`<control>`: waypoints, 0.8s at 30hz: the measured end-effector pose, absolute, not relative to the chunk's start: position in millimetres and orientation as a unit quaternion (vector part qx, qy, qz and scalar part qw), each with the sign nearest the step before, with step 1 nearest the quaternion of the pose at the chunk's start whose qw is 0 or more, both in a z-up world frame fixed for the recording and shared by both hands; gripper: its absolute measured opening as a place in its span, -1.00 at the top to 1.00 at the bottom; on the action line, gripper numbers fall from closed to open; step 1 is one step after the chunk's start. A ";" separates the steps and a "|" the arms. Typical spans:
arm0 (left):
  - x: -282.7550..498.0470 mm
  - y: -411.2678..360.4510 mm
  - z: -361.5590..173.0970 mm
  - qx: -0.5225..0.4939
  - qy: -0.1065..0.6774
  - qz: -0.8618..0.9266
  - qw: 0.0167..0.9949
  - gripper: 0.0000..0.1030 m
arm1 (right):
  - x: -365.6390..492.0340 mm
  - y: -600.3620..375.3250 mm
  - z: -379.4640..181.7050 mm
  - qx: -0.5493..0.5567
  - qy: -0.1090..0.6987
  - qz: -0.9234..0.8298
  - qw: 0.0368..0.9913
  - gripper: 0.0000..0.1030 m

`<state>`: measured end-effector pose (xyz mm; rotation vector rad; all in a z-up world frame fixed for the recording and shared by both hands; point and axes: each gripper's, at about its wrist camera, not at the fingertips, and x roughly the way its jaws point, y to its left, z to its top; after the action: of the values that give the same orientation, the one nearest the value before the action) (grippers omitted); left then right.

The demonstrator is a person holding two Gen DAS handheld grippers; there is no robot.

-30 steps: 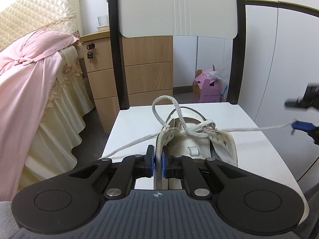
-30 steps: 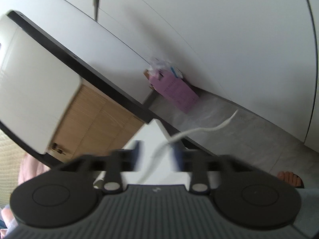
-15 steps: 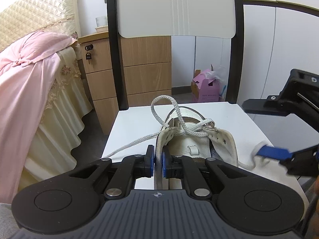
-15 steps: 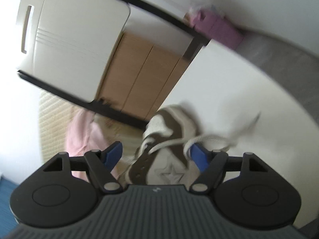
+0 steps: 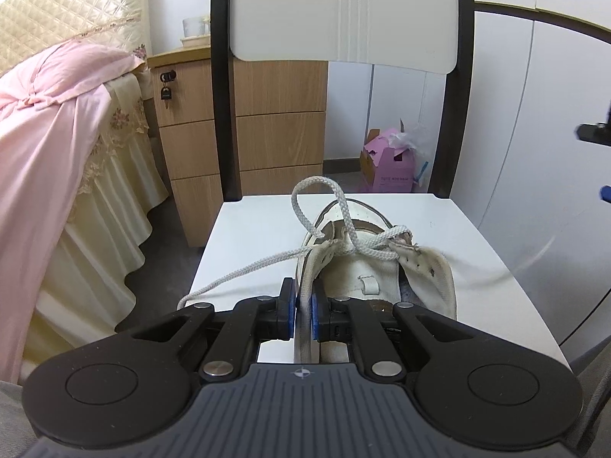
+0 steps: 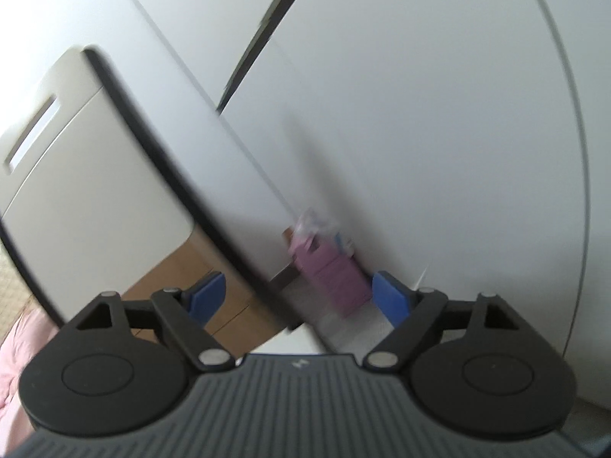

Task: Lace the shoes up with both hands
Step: 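Pull the lace end away from the sneaker with the right gripper to tighten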

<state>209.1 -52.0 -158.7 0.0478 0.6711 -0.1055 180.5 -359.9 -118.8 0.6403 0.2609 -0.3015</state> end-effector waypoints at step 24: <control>211.9 -62.1 -159.3 0.048 0.304 -0.030 0.951 0.83 | 219.8 -277.8 -201.0 0.498 0.306 -0.003 0.812 0.95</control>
<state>211.9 -62.1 -159.3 0.0977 0.6181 -0.0607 219.8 -277.8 -201.0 1.0626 0.6533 -0.0058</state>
